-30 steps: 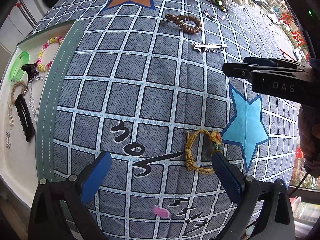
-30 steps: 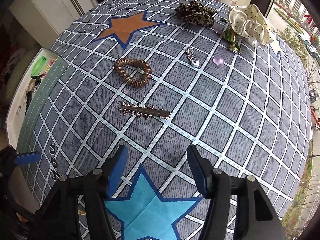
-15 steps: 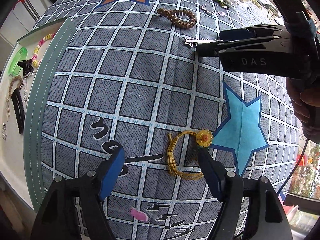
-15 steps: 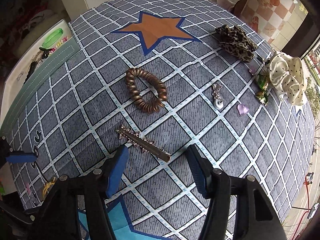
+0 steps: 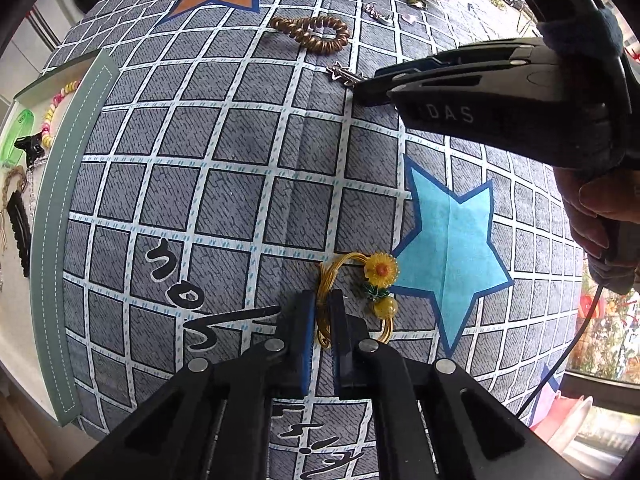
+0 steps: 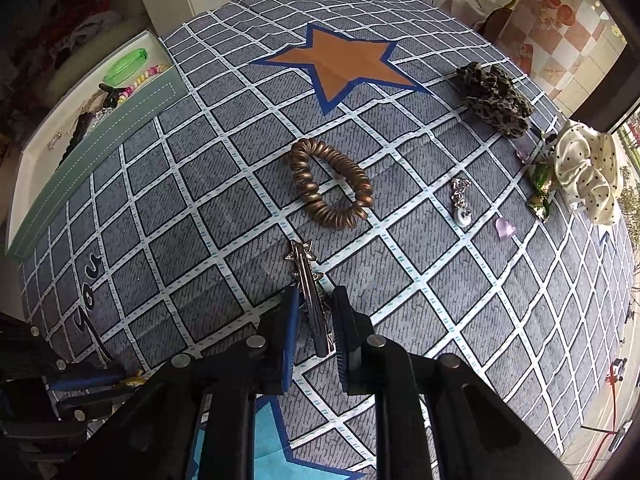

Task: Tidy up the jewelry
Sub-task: 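Grasp the yellow sunflower bracelet with the left tool while the right tool grasps the silver spiked barrette, then carry the yellow bracelet with the left tool toward the tray while the right tool carries the barrette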

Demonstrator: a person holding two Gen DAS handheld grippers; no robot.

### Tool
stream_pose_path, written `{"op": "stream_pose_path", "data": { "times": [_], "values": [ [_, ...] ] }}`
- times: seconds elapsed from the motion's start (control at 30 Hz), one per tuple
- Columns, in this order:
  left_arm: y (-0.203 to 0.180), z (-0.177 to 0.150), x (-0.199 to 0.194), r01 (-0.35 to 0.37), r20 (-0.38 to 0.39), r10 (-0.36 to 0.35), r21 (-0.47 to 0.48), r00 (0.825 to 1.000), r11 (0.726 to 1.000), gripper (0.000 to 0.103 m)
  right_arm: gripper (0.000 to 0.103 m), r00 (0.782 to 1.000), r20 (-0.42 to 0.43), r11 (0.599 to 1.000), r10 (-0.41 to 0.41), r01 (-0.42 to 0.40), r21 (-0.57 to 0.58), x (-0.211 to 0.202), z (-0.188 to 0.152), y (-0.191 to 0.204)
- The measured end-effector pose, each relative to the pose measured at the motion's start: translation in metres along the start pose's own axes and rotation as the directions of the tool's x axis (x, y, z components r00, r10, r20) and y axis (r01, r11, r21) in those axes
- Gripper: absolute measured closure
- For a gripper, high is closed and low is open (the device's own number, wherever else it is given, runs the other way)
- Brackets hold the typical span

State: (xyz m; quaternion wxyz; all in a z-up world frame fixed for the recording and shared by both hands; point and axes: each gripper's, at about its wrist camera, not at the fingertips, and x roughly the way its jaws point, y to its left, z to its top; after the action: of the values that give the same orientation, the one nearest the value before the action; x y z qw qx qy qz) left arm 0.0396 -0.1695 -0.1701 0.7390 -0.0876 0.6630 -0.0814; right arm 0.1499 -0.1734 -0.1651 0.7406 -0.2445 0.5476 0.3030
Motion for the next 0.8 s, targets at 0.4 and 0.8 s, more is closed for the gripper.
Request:
{"op": "stream_pose_path", "data": {
  "times": [0.4, 0.8],
  "values": [
    [-0.005, 0.011, -0.02, 0.038, 0.053, -0.039, 0.01, 0.998, 0.999, 0.09, 0.09, 0.994, 0.019, 0.921, 0.11, -0.11, 0.375, -0.021, -0.049, -0.041],
    [0.042, 0.006, -0.055, 0.032, 0.091, -0.033, 0.011, 0.995, 0.999, 0.09, 0.09, 0.988, 0.045, 0.855, 0.148, -0.151, 0.495, -0.049, -0.079, -0.038]
  ]
}}
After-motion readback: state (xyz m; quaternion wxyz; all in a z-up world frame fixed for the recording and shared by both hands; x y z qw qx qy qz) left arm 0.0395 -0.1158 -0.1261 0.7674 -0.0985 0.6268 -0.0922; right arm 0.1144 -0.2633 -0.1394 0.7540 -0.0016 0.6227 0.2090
